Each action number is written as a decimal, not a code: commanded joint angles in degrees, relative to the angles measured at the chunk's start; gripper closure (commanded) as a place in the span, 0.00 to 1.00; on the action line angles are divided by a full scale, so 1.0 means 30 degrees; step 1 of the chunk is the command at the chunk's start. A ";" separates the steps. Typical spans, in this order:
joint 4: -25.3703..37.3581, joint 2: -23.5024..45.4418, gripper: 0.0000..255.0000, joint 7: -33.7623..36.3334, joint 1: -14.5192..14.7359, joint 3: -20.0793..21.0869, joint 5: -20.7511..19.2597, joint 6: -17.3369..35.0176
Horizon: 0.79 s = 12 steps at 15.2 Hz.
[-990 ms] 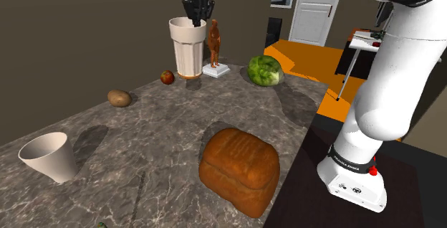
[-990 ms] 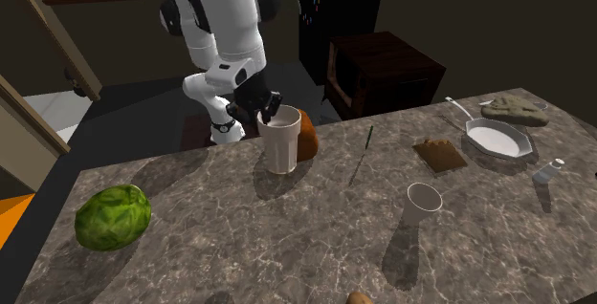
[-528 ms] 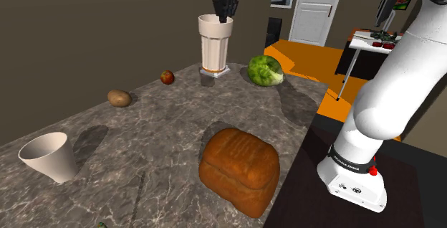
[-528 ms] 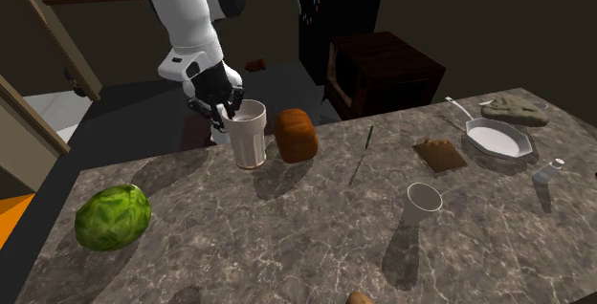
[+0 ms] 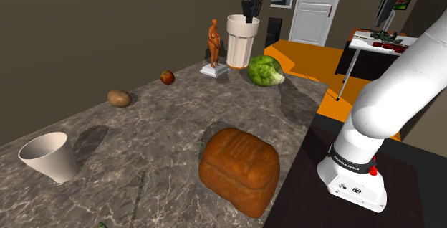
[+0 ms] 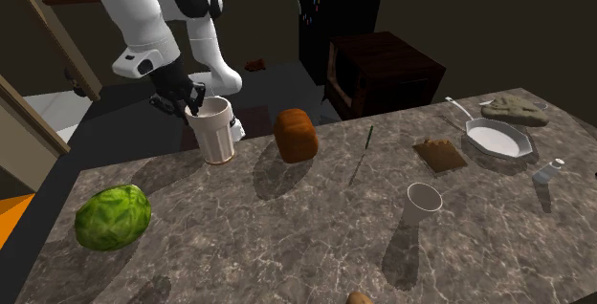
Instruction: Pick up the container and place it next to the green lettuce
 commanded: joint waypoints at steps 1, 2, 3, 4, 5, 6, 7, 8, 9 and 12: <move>-0.0470 -0.0668 1.00 -0.0897 -0.0322 -0.0576 -0.0178 -0.0253; -0.0682 -0.0910 1.00 -0.1337 -0.0484 -0.0869 -0.0286 -0.0314; -0.0872 -0.1133 1.00 -0.1777 -0.0644 -0.1167 -0.0404 -0.0376; -0.1039 -0.1337 1.00 -0.2219 -0.0804 -0.1469 -0.0528 -0.0439; -0.1185 -0.1523 1.00 -0.2664 -0.0963 -0.1775 -0.0658 -0.0504; -0.1309 -0.1689 1.00 -0.3111 -0.1123 -0.2083 -0.0794 -0.0568; -0.1411 -0.1835 1.00 -0.3559 -0.1279 -0.2397 -0.0935 -0.0633; -0.1493 -0.1963 1.00 -0.4011 -0.1435 -0.2714 -0.1079 -0.0697; -0.1552 -0.2070 1.00 -0.4465 -0.1591 -0.3035 -0.1227 -0.0759; -0.1606 -0.2272 1.00 -0.5849 -0.2054 -0.4014 -0.1675 -0.0940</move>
